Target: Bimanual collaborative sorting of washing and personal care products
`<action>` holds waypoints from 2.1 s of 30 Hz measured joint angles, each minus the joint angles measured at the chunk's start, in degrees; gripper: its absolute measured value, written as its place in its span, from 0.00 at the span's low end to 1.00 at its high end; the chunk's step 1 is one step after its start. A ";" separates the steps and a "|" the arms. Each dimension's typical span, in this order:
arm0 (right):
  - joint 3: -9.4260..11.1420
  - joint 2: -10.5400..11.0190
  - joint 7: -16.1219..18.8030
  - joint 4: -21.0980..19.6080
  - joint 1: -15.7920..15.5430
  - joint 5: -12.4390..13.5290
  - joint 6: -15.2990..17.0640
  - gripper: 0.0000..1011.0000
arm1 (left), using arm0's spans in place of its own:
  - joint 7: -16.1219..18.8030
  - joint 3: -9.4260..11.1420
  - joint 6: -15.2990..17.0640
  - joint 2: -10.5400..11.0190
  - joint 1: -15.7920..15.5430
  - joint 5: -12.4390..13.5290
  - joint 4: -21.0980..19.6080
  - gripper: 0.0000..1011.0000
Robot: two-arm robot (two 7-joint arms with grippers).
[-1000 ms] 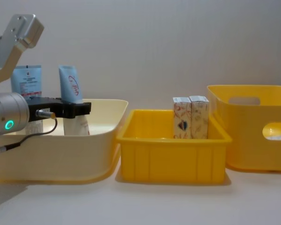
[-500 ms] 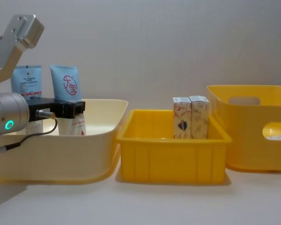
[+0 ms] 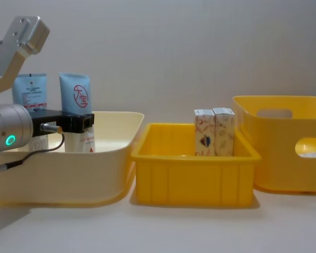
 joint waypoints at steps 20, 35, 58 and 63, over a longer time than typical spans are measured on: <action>0.00 0.00 0.00 0.00 0.00 0.00 0.00 0.99 | 0.01 0.00 0.00 0.00 0.00 -0.01 0.00 0.31; 0.00 0.00 0.00 0.00 0.00 0.00 0.00 0.99 | 0.01 0.00 0.00 0.00 0.00 0.00 0.00 0.31; 0.00 0.00 0.00 0.00 0.00 0.00 0.00 0.99 | -0.42 -0.03 -0.27 0.02 -0.13 -0.01 0.31 0.31; 0.00 0.00 0.00 0.00 0.00 0.00 0.00 0.99 | -2.00 -0.12 -1.94 0.23 -0.78 -0.02 1.60 0.31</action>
